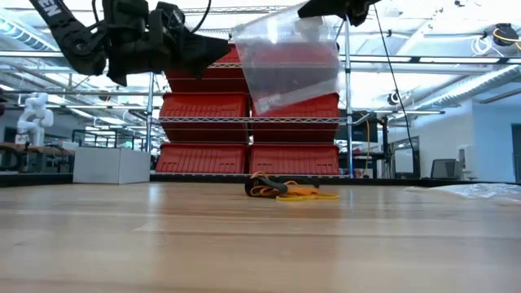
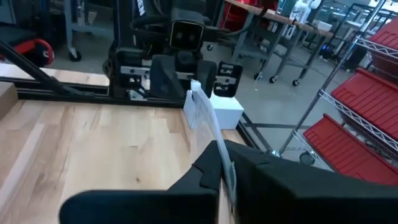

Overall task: Sort rubber bands
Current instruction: Open the top left transparent zip bag

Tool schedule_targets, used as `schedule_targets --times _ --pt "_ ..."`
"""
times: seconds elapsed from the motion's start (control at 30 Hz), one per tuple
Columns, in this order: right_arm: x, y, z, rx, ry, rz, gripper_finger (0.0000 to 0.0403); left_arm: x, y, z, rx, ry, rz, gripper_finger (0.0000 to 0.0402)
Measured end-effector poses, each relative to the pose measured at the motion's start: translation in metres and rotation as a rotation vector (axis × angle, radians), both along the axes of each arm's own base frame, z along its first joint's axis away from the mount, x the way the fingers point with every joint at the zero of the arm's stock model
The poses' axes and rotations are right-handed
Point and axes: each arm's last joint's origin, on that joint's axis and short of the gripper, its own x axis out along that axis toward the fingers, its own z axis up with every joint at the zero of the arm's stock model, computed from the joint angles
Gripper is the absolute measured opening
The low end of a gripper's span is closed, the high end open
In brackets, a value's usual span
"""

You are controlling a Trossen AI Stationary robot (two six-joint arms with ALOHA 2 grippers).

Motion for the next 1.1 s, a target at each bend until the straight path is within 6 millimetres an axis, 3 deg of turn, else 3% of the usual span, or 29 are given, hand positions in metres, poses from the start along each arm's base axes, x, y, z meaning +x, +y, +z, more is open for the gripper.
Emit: schedule_targets --times 0.2,0.43,0.77,1.1 --pt "0.001 0.000 0.003 0.002 -0.027 0.001 0.0000 0.004 -0.004 0.005 0.020 -0.088 0.053 0.0108" --pt "0.001 0.000 0.004 -0.006 -0.040 0.004 0.0000 0.008 -0.008 0.002 0.013 -0.086 0.055 0.0108" --pt "0.001 0.000 0.004 -0.004 -0.040 0.004 0.0000 0.015 -0.010 0.015 0.026 -0.124 0.038 0.0104" --pt "0.001 0.000 0.006 -0.002 -0.059 0.004 0.0000 0.018 -0.013 0.012 0.042 -0.079 0.030 0.0033"
